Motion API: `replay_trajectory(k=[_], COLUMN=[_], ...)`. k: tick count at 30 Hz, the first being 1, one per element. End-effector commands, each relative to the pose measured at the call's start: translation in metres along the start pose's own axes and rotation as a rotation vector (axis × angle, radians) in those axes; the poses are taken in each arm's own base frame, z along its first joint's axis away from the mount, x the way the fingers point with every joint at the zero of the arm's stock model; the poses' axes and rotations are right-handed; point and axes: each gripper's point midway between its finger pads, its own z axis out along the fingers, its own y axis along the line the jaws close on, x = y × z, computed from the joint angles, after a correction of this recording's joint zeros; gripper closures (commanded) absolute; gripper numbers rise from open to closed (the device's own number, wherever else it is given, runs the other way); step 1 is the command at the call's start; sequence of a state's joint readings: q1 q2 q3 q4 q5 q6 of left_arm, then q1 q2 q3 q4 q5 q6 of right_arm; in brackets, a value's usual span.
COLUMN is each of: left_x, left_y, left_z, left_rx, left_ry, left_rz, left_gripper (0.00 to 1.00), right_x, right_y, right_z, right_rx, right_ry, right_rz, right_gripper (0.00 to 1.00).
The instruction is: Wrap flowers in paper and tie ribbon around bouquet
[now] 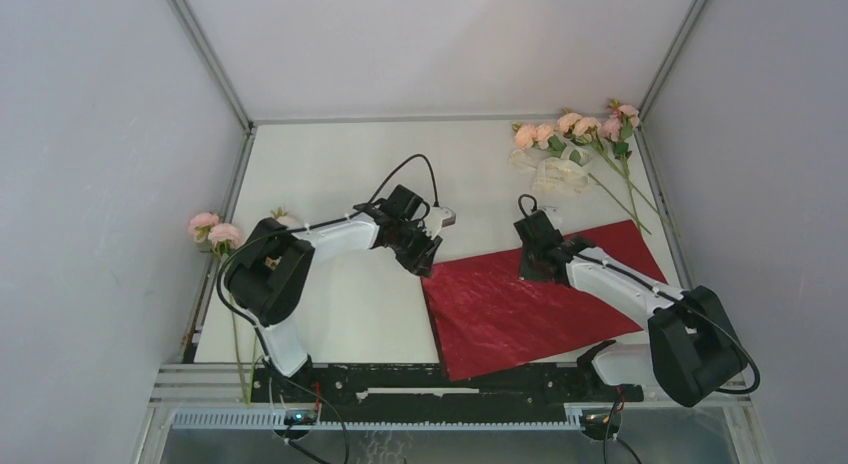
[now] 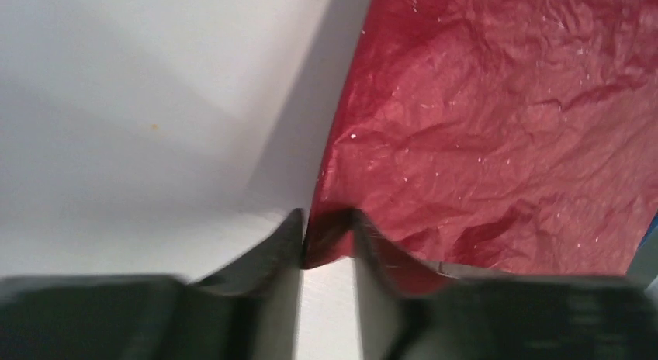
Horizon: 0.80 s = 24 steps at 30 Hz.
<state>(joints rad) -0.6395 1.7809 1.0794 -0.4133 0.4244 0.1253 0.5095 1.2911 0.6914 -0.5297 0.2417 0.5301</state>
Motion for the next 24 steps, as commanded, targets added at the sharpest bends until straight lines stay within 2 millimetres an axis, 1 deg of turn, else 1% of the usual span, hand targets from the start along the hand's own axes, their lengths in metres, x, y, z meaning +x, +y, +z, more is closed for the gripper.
replay_trajectory(k=[1,4,6,8,9,11,12,15,17,19,22,23,24], left_x=[-0.015,-0.012,-0.012,-0.010,-0.008,0.002,0.008,0.037,0.060,0.082,0.116,0.124,0.131], left_y=[-0.022,-0.022,-0.013,0.010,0.026,0.051,0.060,0.092,0.115,0.131,0.139,0.141,0.141], left_z=[-0.006,-0.013,-0.024,-0.040,-0.050,-0.073,-0.085,-0.119,-0.142,-0.159,-0.169,-0.170,-0.170], left_rx=[0.113,0.134,0.127,0.088,0.062,0.026,0.019,-0.051,-0.116,-0.175,-0.250,-0.269,-0.279], left_ry=[-0.011,-0.006,-0.019,-0.059,-0.085,-0.138,-0.164,-0.224,-0.281,-0.326,-0.340,-0.339,-0.338], left_rz=[0.007,-0.033,-0.110,-0.222,-0.275,-0.358,-0.399,-0.524,-0.639,-0.732,-0.881,-0.916,-0.951], left_gripper=[0.76,0.89,0.96,0.98,0.99,0.99,0.99,1.00,1.00,1.00,0.99,0.99,0.98], right_x=[-0.011,-0.015,-0.017,-0.018,-0.020,-0.021,-0.023,-0.027,-0.031,-0.035,-0.038,-0.039,-0.040], right_y=[-0.002,0.000,0.004,0.009,0.010,0.013,0.016,0.029,0.039,0.049,0.066,0.072,0.078], right_z=[-0.004,-0.008,-0.011,-0.016,-0.018,-0.024,-0.028,-0.039,-0.046,-0.049,-0.051,-0.050,-0.049], right_rx=[-0.001,-0.018,-0.044,-0.075,-0.085,-0.108,-0.125,-0.200,-0.256,-0.306,-0.398,-0.431,-0.460], right_ry=[-0.059,-0.076,-0.084,-0.092,-0.098,-0.111,-0.119,-0.141,-0.154,-0.163,-0.142,-0.130,-0.120], right_rz=[0.028,0.037,0.036,0.036,0.035,0.032,0.035,0.042,0.051,0.061,0.083,0.094,0.105], right_gripper=[1.00,1.00,1.00,1.00,1.00,1.00,1.00,1.00,1.00,0.99,0.95,0.92,0.85])
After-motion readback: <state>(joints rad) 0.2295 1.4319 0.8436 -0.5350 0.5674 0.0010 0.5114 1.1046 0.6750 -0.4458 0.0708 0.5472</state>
